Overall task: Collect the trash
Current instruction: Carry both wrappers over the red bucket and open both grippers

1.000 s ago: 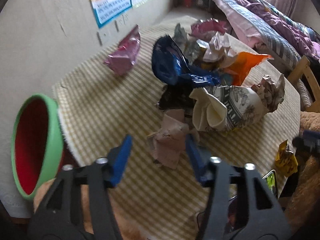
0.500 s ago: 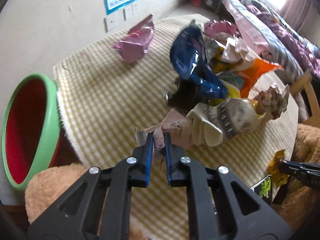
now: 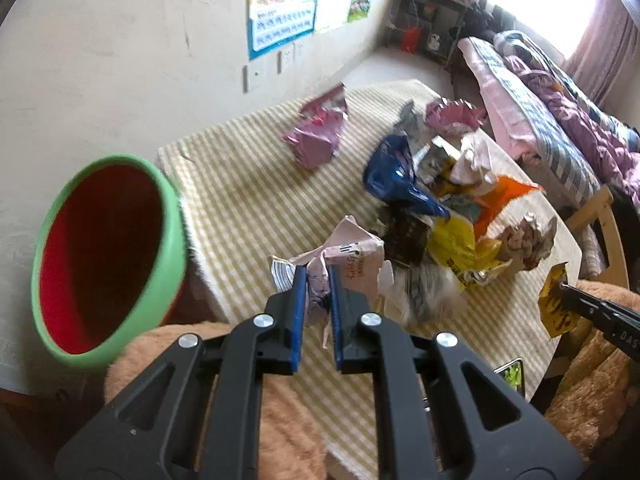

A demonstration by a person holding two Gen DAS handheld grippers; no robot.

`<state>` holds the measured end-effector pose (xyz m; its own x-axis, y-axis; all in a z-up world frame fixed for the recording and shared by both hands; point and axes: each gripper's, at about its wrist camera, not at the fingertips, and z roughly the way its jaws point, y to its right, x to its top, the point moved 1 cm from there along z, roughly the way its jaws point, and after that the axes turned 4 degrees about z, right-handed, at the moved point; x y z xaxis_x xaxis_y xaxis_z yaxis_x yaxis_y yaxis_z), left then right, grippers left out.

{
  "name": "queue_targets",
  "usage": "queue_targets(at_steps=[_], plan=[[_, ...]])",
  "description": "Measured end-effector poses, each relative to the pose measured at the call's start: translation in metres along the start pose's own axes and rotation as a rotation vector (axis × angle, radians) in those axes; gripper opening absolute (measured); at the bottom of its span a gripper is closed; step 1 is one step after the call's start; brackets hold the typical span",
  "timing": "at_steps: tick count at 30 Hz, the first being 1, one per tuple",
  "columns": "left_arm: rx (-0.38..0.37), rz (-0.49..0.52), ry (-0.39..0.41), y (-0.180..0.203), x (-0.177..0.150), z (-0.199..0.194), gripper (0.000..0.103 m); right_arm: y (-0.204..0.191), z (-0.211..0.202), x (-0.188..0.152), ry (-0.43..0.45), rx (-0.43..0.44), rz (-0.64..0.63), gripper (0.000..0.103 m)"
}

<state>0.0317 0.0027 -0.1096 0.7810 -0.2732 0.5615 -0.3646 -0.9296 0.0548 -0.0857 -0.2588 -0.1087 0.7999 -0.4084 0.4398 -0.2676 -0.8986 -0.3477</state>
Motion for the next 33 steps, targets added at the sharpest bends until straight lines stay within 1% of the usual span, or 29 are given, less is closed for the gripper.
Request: queue_targets(at_steps=[4,8,13,17,19,24,30,33], plan=[[0.039,-0.046,0.039,-0.02,0.004,-0.015,0.011,-0.018,-0.004,0.006,0.032,0.027,-0.034,0.007],[0.124,-0.073,0.091,-0.047,0.008,-0.032,0.011,-0.048,0.002,0.018,0.039,0.062,-0.091,0.007],[0.191,-0.135,0.103,-0.082,0.002,-0.04,0.011,-0.094,0.005,0.034,0.062,0.126,-0.178,0.007],[0.237,-0.168,0.105,-0.107,-0.007,-0.044,0.011,-0.128,0.009,0.042,0.056,0.174,-0.239,0.008],[0.247,-0.188,0.104,-0.118,-0.011,-0.045,0.011,-0.148,0.015,0.047,0.047,0.196,-0.275,0.008],[0.268,-0.254,0.101,-0.148,-0.022,-0.043,0.011,-0.197,0.041,0.05,-0.015,0.267,-0.334,0.008],[0.298,-0.324,0.086,-0.181,-0.034,-0.041,0.011,-0.254,0.082,0.05,-0.115,0.36,-0.363,0.008],[0.323,-0.341,0.086,-0.192,-0.038,-0.041,0.011,-0.278,0.1,0.05,-0.158,0.405,-0.37,0.009]])
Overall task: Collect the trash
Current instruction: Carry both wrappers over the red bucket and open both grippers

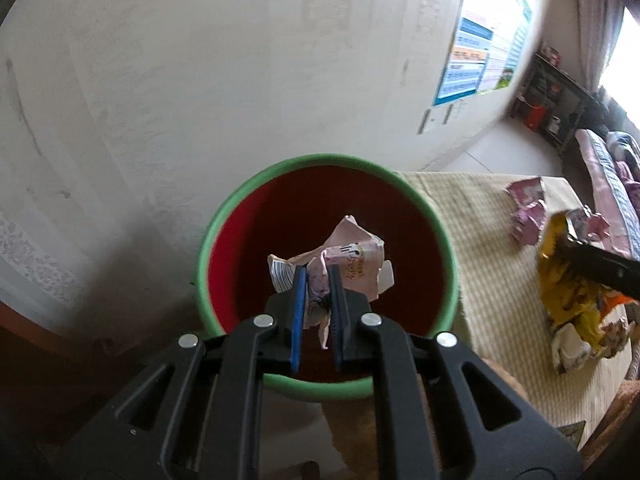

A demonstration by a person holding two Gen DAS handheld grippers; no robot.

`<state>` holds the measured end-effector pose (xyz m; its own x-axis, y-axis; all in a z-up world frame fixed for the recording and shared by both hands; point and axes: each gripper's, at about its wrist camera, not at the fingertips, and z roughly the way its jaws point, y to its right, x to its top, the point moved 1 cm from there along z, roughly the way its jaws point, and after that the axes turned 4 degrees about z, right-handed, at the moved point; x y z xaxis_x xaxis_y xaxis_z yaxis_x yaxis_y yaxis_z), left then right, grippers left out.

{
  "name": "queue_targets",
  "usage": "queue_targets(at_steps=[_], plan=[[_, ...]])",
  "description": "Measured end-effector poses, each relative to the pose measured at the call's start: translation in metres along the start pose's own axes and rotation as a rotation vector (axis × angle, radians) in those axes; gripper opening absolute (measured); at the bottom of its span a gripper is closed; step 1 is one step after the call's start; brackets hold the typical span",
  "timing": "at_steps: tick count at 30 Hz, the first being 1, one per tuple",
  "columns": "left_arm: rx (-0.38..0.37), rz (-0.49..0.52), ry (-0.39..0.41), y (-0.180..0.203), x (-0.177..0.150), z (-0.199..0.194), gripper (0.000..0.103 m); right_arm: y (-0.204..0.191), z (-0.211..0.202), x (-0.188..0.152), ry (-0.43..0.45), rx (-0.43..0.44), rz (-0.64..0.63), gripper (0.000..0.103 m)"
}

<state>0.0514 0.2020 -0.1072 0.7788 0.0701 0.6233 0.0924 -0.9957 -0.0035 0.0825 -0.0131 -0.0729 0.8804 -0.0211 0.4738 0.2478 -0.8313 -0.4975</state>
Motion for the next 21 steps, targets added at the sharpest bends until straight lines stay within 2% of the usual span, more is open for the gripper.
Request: queue_targets(at_steps=[6,9,10,11,13,14,15,17,21], plan=[[0.028,-0.026,-0.004,-0.015,0.0,0.007,0.011,-0.011,0.038,0.015,-0.059,0.065,0.035,0.01],[0.035,-0.026,-0.005,-0.017,0.0,0.008,0.011,-0.013,0.043,0.017,-0.061,0.077,0.05,0.011],[0.036,-0.026,-0.007,-0.018,-0.001,0.009,0.011,-0.012,0.044,0.018,-0.059,0.083,0.054,0.015],[0.041,-0.029,-0.011,-0.019,-0.001,0.01,0.013,-0.013,0.046,0.019,-0.059,0.087,0.059,0.03],[0.046,-0.037,-0.017,-0.018,0.0,0.013,0.035,-0.015,0.046,0.02,-0.05,0.095,0.065,0.048],[0.043,-0.045,-0.011,-0.018,-0.001,0.011,0.05,-0.016,0.045,0.02,-0.045,0.098,0.062,0.049],[0.043,-0.051,-0.003,-0.018,-0.001,0.009,0.054,-0.017,0.045,0.02,-0.047,0.102,0.055,0.049],[0.045,-0.051,0.006,-0.016,-0.001,0.006,0.057,-0.019,0.042,0.022,-0.054,0.112,0.052,0.057],[0.046,-0.041,0.019,-0.01,0.0,0.002,0.062,-0.018,0.019,0.024,-0.021,0.126,0.05,0.057]])
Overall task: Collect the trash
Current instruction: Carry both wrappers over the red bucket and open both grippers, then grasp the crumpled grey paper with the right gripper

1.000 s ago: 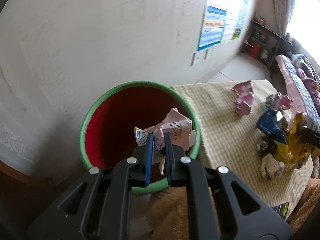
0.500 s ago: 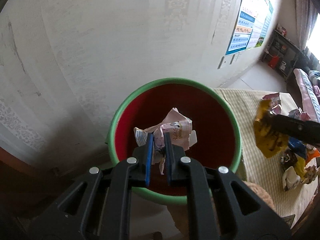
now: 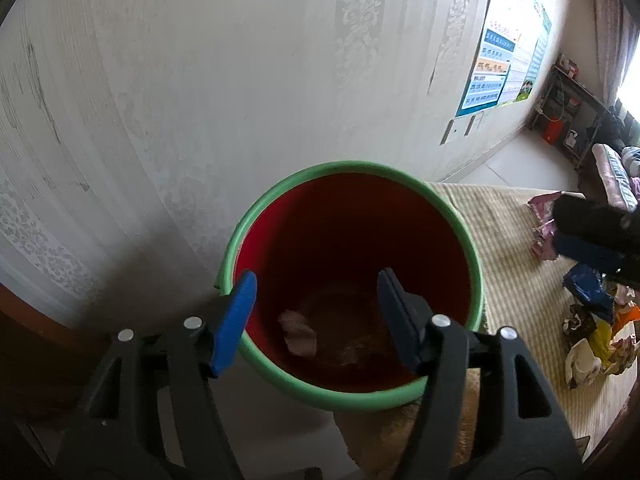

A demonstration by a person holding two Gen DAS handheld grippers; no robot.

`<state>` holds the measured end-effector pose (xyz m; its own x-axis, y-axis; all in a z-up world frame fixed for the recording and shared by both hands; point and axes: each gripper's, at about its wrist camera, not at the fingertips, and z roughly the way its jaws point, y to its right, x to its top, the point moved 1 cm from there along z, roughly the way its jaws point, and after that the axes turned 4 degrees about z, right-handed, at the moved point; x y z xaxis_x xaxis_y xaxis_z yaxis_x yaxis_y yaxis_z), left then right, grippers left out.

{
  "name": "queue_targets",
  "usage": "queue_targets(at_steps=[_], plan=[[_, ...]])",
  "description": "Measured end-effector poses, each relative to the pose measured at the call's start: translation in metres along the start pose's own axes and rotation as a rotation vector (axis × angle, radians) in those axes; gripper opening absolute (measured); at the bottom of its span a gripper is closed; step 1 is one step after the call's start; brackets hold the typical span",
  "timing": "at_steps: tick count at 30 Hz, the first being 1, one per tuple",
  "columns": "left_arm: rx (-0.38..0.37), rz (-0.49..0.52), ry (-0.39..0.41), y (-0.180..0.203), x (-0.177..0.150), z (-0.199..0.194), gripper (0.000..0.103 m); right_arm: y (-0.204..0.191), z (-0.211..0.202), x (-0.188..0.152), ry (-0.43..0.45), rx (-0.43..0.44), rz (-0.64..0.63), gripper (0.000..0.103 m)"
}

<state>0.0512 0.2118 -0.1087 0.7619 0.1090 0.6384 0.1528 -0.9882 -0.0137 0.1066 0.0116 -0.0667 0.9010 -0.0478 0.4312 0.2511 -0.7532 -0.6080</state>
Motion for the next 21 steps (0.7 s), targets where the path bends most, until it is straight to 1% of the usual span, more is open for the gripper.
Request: queue_targets(at_steps=[4,6,9,11,14,17,21], plan=[[-0.019,0.013,-0.009,0.011,0.0,-0.004,0.062,0.001,-0.029,0.002,0.041,0.002,-0.019,0.057],[-0.026,0.031,0.005,0.018,0.0,-0.01,0.062,0.006,-0.045,0.0,0.07,-0.017,-0.023,0.057],[-0.04,0.047,0.008,0.028,0.002,-0.015,0.062,0.017,-0.066,-0.005,0.091,-0.022,-0.007,0.057],[-0.054,0.059,0.014,0.035,0.002,-0.02,0.062,0.026,-0.08,-0.012,0.113,-0.052,-0.007,0.057],[-0.066,0.085,0.025,0.045,0.003,-0.027,0.062,0.051,-0.105,-0.028,0.157,-0.14,-0.001,0.057],[-0.082,0.098,0.021,0.055,0.003,-0.031,0.062,0.087,-0.136,-0.048,0.202,-0.245,0.049,0.057],[-0.107,0.123,0.013,0.073,0.002,-0.034,0.062,0.148,-0.187,-0.08,0.293,-0.449,0.167,0.057]])
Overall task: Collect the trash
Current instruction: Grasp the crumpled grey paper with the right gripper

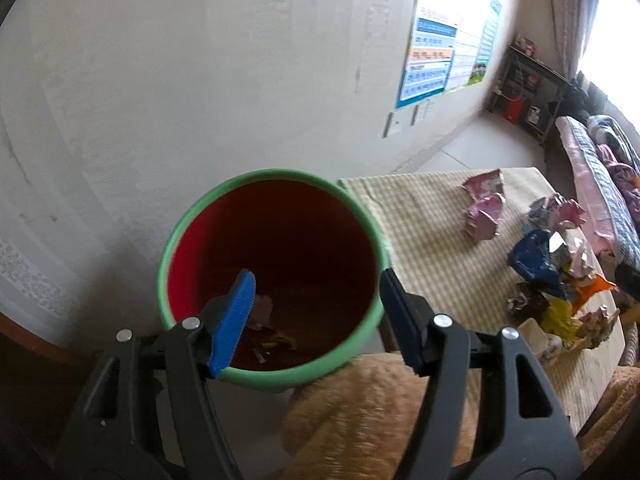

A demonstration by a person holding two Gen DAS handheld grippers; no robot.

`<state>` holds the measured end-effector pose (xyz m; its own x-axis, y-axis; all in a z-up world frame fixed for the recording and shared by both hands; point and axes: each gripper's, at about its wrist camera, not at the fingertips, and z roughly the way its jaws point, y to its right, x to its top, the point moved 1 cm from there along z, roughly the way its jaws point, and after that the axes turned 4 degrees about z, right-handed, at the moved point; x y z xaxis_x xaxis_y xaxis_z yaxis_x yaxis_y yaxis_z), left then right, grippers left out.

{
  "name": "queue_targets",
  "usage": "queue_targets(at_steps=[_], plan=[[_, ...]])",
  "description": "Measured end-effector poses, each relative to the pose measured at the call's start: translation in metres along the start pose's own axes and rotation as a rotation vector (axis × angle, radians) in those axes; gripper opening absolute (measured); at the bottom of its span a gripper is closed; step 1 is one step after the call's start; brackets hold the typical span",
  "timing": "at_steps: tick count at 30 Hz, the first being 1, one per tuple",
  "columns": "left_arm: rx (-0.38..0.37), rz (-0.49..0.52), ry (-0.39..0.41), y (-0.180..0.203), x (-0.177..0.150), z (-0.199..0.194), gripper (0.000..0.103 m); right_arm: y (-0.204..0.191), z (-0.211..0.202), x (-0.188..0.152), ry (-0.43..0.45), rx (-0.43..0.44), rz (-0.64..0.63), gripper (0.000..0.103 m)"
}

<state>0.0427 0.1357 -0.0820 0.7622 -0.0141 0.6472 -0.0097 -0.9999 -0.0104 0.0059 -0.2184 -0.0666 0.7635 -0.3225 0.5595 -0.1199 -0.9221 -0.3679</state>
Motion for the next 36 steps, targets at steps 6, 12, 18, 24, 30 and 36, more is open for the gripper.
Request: queue_targets(at_steps=[6,12,18,24,30,36], plan=[[-0.057,0.07,-0.018,0.043,0.002,-0.001,0.062,0.094,-0.008,-0.009,0.017,-0.169,0.214,0.057],[-0.12,0.144,-0.043,0.089,0.0,-0.002,0.062,0.128,0.019,-0.025,-0.029,-0.158,0.294,0.062],[-0.195,0.205,-0.1,0.134,-0.013,0.006,0.067,0.134,0.029,-0.033,-0.079,-0.127,0.305,0.049],[-0.277,0.254,-0.192,0.173,-0.033,0.021,0.067,0.139,0.021,-0.034,-0.039,-0.125,0.319,0.03],[-0.32,0.294,-0.253,0.206,-0.043,0.041,0.067,0.143,0.02,-0.036,-0.049,-0.104,0.343,0.03],[-0.332,0.29,-0.339,0.218,-0.052,0.064,0.068,0.14,0.021,-0.036,-0.049,-0.092,0.328,0.03]])
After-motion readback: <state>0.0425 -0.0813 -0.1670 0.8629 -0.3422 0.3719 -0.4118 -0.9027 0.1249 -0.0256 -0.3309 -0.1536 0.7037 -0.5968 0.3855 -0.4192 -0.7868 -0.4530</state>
